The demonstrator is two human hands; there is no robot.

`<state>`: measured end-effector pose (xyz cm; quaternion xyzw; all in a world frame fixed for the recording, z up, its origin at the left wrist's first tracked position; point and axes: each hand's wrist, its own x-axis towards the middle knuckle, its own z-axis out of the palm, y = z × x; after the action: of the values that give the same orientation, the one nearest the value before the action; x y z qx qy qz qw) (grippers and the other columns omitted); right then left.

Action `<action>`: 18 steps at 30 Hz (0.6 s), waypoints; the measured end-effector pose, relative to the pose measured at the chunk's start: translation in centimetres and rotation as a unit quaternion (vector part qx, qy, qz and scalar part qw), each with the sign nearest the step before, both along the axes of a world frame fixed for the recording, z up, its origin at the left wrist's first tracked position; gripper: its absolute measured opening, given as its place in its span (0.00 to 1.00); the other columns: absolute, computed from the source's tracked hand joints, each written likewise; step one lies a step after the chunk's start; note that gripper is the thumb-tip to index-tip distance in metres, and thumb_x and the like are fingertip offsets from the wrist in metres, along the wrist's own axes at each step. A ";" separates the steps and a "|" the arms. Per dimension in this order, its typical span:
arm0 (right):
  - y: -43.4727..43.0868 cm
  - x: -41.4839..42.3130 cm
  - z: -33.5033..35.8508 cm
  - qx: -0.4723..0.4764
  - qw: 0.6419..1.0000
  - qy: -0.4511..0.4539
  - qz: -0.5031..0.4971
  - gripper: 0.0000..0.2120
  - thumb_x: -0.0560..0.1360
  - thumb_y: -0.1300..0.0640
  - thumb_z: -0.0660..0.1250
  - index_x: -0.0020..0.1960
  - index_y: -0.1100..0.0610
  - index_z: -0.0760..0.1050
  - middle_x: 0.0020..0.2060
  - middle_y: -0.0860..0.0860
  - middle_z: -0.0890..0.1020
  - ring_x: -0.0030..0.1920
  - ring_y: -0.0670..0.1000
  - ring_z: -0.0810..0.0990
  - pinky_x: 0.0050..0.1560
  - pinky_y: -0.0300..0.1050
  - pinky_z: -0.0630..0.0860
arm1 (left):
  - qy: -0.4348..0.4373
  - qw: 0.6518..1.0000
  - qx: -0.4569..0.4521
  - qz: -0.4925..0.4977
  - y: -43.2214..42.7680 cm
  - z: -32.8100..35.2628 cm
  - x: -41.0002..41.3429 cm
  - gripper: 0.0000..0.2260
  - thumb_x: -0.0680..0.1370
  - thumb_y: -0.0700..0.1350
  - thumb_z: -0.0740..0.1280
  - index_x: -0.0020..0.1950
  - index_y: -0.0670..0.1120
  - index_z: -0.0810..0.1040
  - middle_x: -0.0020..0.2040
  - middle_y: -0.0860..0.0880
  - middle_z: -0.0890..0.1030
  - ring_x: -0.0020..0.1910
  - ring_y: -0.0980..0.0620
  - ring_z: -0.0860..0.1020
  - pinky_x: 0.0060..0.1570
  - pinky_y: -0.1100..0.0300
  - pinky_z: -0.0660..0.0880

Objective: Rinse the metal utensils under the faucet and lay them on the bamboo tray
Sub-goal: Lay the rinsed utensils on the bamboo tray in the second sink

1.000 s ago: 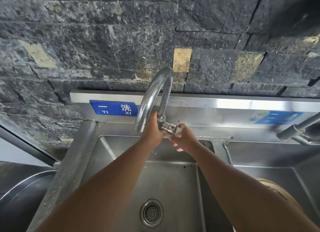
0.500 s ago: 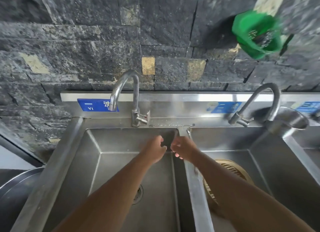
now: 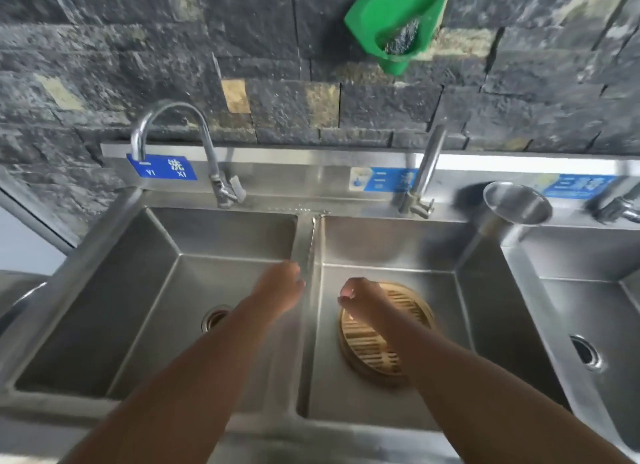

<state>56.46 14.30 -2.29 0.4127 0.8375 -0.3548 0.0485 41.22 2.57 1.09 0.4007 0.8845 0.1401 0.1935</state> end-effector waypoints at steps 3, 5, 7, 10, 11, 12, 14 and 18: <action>0.4 2.1 -0.6 0.010 1.000 -0.002 0.003 0.12 0.75 0.53 0.65 0.56 0.53 0.81 0.50 0.54 0.85 0.48 0.55 0.82 0.46 0.43 0.78 | 0.010 1.000 -0.010 0.008 0.2 -0.5 2.6 0.09 0.78 0.44 0.63 0.55 0.41 0.78 0.55 0.42 0.81 0.56 0.42 0.78 0.55 0.52 0.75; 0.9 3.0 -0.9 0.017 1.000 -0.004 0.006 0.12 0.75 0.54 0.65 0.56 0.53 0.81 0.51 0.54 0.84 0.48 0.54 0.82 0.48 0.45 0.79 | 0.011 1.000 -0.019 0.021 0.0 -1.0 3.5 0.09 0.78 0.43 0.64 0.55 0.42 0.78 0.54 0.42 0.81 0.55 0.41 0.79 0.52 0.54 0.75; 1.2 3.6 -1.0 0.024 1.000 -0.010 0.015 0.13 0.75 0.53 0.64 0.58 0.53 0.80 0.54 0.54 0.83 0.50 0.55 0.81 0.48 0.45 0.77 | 0.014 0.999 -0.041 0.022 -0.5 -1.4 4.2 0.10 0.78 0.44 0.64 0.56 0.43 0.78 0.54 0.43 0.81 0.54 0.42 0.79 0.51 0.54 0.75; 1.4 4.3 -1.1 0.033 0.999 -0.014 0.030 0.13 0.75 0.52 0.64 0.58 0.52 0.79 0.55 0.54 0.82 0.51 0.55 0.80 0.47 0.45 0.74 | 0.018 0.998 -0.054 0.014 -1.1 -2.2 5.0 0.12 0.79 0.45 0.64 0.60 0.43 0.78 0.57 0.43 0.81 0.56 0.42 0.79 0.53 0.53 0.76; 1.4 4.4 -1.2 0.030 0.999 -0.013 0.030 0.13 0.75 0.52 0.64 0.57 0.52 0.79 0.54 0.54 0.83 0.51 0.55 0.80 0.47 0.44 0.74 | 0.021 0.998 -0.055 0.013 -1.2 -2.4 5.1 0.13 0.79 0.46 0.65 0.61 0.43 0.77 0.58 0.43 0.81 0.56 0.42 0.79 0.54 0.52 0.77; 1.3 4.5 -1.4 0.028 0.999 -0.016 0.032 0.12 0.75 0.52 0.64 0.56 0.52 0.80 0.53 0.53 0.83 0.51 0.55 0.80 0.47 0.44 0.74 | 0.024 0.998 -0.056 0.012 -1.3 -2.6 5.1 0.13 0.79 0.47 0.65 0.61 0.42 0.77 0.58 0.42 0.81 0.57 0.42 0.79 0.55 0.52 0.76; 1.3 4.6 -1.7 0.027 0.999 -0.022 0.037 0.12 0.75 0.52 0.64 0.55 0.52 0.81 0.52 0.53 0.84 0.50 0.55 0.81 0.48 0.44 0.75 | 0.022 0.998 -0.051 0.016 -1.6 -3.1 5.0 0.15 0.79 0.48 0.66 0.62 0.43 0.77 0.59 0.42 0.81 0.58 0.42 0.79 0.55 0.52 0.75; 1.5 4.1 -2.2 0.026 0.999 -0.018 0.039 0.12 0.76 0.52 0.64 0.56 0.52 0.81 0.54 0.52 0.84 0.49 0.54 0.82 0.49 0.46 0.78 | 0.021 0.999 -0.037 0.034 -1.9 -4.4 4.4 0.19 0.78 0.50 0.67 0.65 0.42 0.71 0.60 0.42 0.78 0.59 0.41 0.77 0.55 0.50 0.74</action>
<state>60.60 15.80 -4.53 0.3868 0.8609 -0.3238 0.0667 45.66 0.63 -3.29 0.3662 0.9059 0.1051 0.1852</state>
